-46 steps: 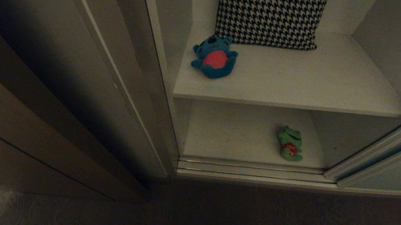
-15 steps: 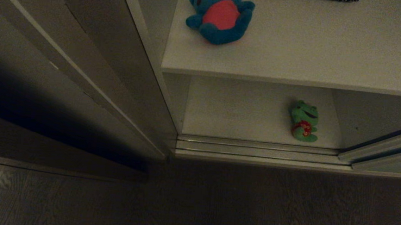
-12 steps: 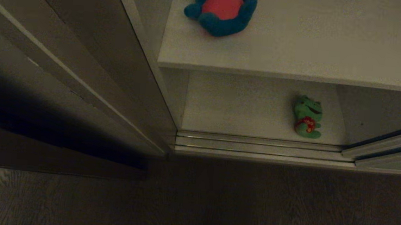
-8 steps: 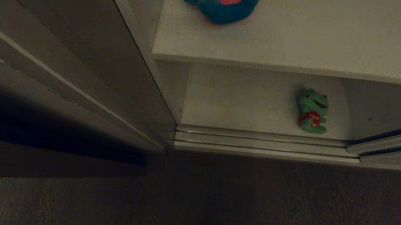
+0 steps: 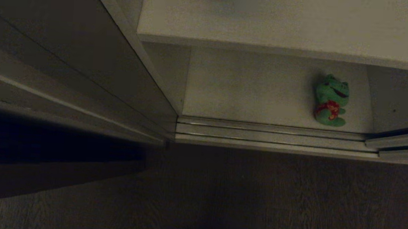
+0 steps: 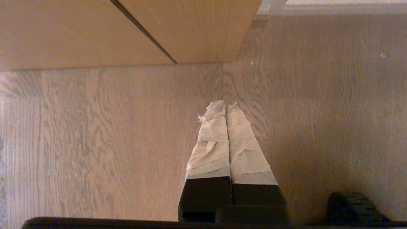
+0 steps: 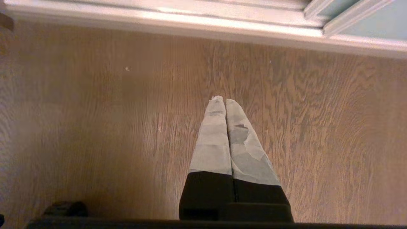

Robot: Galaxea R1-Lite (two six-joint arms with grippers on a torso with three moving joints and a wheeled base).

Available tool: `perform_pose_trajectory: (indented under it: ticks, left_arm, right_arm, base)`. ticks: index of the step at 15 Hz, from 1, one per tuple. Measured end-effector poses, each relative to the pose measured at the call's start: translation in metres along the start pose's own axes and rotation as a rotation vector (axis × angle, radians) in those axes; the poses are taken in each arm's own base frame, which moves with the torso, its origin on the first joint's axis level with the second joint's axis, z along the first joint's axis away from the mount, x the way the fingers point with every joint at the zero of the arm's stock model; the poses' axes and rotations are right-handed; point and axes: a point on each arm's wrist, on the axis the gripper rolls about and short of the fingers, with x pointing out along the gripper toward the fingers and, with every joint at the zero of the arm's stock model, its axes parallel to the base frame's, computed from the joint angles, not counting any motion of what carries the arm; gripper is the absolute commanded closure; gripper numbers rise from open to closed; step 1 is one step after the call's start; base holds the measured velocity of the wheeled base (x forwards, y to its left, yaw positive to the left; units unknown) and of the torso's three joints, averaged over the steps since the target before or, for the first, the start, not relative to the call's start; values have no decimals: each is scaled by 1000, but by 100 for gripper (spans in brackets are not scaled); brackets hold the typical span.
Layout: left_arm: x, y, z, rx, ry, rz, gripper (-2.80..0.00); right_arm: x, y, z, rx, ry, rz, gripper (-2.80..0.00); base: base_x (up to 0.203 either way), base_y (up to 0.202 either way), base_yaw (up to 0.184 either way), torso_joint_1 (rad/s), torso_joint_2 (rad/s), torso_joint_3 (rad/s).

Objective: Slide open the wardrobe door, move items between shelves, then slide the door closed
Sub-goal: Place the green doll on the higher shelf

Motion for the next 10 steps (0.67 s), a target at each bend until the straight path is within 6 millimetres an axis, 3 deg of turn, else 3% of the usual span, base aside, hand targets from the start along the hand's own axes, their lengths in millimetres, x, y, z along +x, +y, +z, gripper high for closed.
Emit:
perform_pose_trajectory:
  ticks: [7,10]
  left_arm:
    - [0,0,0,-1,-4,1,0]
    - [0,0,0,1,-5,1,0]
  right_arm:
    - [0,0,0,7,0,-2,0]
    - [0,0,0,5,-2,-3,0]
  base:
    - [0,0,0,4,3,-197]
    - [0,0,0,7,3,-85]
